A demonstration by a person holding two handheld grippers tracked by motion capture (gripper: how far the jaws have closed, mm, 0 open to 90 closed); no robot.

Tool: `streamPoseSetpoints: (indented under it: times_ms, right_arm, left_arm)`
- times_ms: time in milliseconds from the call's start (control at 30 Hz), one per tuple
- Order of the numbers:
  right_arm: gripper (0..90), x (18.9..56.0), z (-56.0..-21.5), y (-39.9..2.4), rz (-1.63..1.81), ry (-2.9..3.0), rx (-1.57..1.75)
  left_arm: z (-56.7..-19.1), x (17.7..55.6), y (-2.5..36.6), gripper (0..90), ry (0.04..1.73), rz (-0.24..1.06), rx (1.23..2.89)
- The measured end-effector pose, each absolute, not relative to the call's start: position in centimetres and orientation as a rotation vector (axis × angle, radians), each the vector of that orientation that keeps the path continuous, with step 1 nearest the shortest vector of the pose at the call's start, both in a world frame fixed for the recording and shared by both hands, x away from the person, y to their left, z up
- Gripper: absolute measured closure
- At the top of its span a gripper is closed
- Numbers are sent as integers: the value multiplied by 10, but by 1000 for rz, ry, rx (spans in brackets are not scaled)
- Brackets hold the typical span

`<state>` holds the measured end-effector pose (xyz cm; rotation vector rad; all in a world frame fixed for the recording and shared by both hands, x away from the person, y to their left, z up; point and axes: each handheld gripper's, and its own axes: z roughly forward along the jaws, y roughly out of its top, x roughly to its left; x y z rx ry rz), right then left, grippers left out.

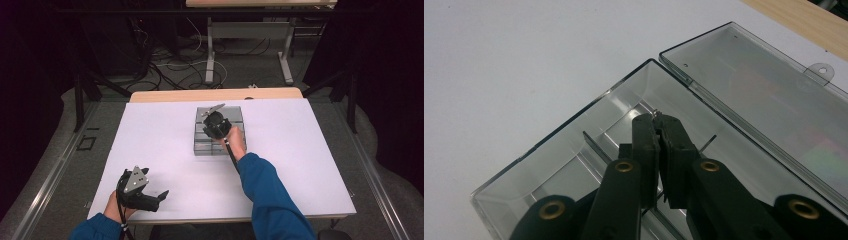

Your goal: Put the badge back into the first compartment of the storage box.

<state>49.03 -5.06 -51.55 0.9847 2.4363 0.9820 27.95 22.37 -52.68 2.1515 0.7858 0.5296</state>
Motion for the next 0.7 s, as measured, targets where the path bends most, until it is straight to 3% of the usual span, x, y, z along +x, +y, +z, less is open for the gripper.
streamPoseSetpoints:
  times_ms: [700]
  right_arm:
    - [869,493,-525,-42,834,2469,930]
  left_arm:
    - [-527,279,223,1,786,530,2149]
